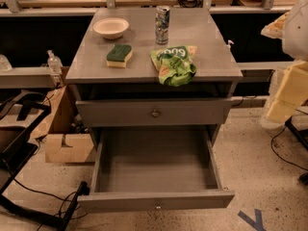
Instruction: Close middle drawer
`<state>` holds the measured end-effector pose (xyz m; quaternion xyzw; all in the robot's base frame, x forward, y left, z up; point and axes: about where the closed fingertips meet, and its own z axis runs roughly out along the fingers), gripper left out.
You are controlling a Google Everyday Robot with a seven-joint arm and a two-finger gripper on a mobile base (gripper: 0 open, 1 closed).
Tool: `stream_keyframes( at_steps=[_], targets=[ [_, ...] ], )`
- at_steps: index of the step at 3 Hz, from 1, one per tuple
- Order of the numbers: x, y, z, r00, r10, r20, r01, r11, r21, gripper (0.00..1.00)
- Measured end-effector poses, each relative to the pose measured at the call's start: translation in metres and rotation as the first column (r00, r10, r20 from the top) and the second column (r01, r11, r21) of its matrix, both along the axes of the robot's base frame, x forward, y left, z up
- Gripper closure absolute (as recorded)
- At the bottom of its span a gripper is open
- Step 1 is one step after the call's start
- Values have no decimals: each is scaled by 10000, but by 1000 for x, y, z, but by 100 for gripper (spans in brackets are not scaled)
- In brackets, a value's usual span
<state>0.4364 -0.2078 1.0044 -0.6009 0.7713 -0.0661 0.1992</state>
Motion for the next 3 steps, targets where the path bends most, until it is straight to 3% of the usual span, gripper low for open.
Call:
stream_keyframes(
  at_steps=[1, 2, 3],
  targets=[
    [0, 0, 0, 10000, 0, 0, 0, 10000, 0, 0],
    [-8, 3, -21, 9998, -185, -64, 186, 9998, 122, 0],
    [-27, 1, -71, 9981, -563, -238, 584, 9934, 987, 0]
  ],
)
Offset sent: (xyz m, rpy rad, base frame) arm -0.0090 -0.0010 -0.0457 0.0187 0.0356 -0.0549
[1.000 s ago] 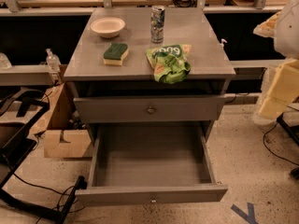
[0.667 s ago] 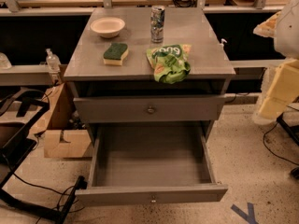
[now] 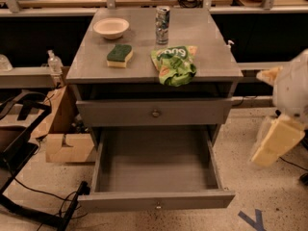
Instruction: Close middle drawer
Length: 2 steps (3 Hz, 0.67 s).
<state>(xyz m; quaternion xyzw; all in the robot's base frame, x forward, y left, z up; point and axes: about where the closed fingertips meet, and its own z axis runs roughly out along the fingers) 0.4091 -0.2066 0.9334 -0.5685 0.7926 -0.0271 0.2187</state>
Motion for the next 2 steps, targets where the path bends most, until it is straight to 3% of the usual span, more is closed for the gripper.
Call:
stream_keyframes(
  at_steps=[1, 2],
  targets=[
    [-25, 0, -61, 9995, -325, -58, 330, 9916, 1251, 0],
    [-44, 14, -172, 9983, -387, -426, 498, 9522, 3015, 0]
  ],
)
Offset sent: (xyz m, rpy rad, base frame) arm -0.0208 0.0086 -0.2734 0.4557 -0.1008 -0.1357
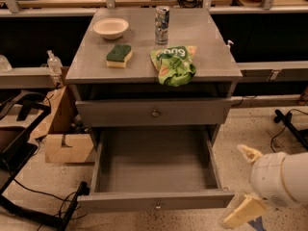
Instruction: Close middle drawer
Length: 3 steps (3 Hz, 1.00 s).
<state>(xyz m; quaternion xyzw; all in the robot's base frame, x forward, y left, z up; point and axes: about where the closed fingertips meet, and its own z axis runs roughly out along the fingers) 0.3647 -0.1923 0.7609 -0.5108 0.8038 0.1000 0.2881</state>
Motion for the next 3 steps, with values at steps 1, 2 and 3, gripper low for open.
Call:
stream_keyframes(
  at_steps=[1, 2, 3],
  targets=[
    [10, 5, -56, 9990, -318, 308, 298, 9974, 650, 0],
    [20, 18, -130, 9989, -427, -193, 445, 9932, 1077, 26],
    [8, 14, -135, 9951, -717, -679, 779, 9926, 930, 50]
  ],
)
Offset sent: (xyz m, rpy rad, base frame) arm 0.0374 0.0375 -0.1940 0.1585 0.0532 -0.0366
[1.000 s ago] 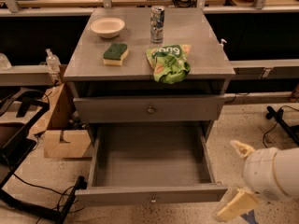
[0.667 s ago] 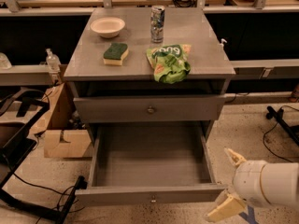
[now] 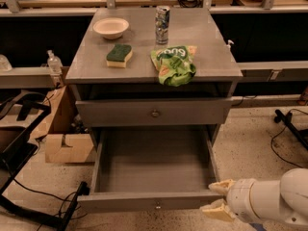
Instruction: Close middle drawer
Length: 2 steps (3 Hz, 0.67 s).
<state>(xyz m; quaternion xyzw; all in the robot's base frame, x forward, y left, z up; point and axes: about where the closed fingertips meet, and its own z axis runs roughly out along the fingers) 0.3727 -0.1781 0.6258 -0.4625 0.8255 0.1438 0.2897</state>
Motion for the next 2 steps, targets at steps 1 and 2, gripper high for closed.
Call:
stream_keyframes(
  at_steps=[1, 2],
  targets=[
    [0, 1, 1, 10000, 2, 20, -2, 10000, -7, 73],
    [-4, 3, -15, 9996, 12, -273, -7, 9999, 173, 96]
  ],
)
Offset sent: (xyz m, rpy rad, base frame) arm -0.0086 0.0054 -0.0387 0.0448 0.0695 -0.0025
